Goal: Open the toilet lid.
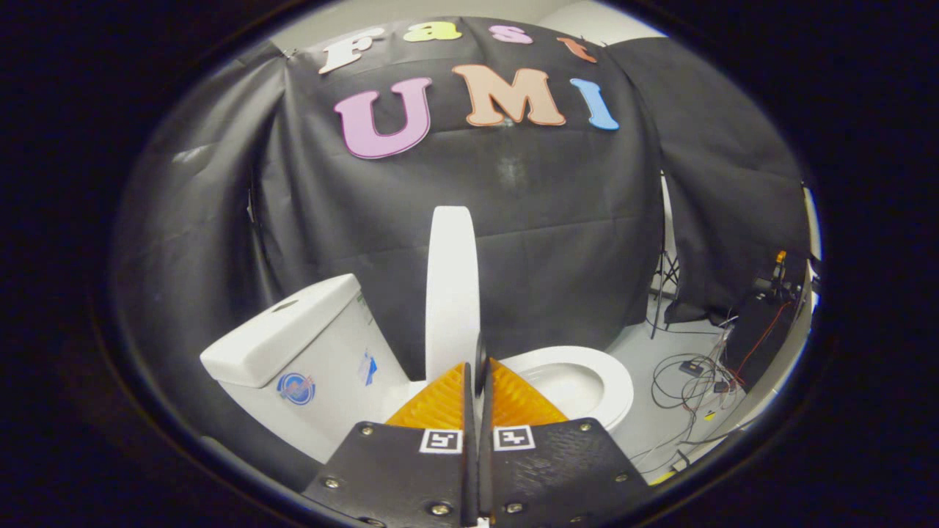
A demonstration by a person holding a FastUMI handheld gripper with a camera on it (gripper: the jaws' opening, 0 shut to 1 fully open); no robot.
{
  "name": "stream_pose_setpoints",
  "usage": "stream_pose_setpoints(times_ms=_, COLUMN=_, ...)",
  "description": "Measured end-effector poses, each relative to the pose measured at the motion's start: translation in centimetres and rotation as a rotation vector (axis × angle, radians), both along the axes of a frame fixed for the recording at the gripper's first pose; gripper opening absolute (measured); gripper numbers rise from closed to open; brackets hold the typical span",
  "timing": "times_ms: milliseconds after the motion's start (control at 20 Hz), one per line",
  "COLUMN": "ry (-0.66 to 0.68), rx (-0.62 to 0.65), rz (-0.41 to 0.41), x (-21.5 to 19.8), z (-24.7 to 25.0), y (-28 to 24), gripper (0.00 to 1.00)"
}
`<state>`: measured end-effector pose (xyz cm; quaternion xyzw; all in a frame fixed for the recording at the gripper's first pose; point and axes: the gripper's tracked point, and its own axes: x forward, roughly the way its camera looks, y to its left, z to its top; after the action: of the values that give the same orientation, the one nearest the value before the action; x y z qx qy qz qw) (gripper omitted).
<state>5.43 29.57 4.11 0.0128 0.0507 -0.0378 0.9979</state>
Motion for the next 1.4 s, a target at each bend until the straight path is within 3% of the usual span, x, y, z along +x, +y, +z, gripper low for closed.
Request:
stream_pose_setpoints(times_ms=350, ry=0.032, rx=-0.045, rz=0.056, x=0.1, z=-1.2, y=3.7, gripper=0.01)
stream_pose_setpoints(times_ms=900, ry=0.046, rx=-0.015, rz=0.139, x=-0.1, z=-2.4, y=8.1, gripper=0.01)
stream_pose_setpoints(times_ms=1400, ry=0.063, rx=-0.106, rz=0.216, x=-0.2, z=-3.2, y=11.7, gripper=0.03)
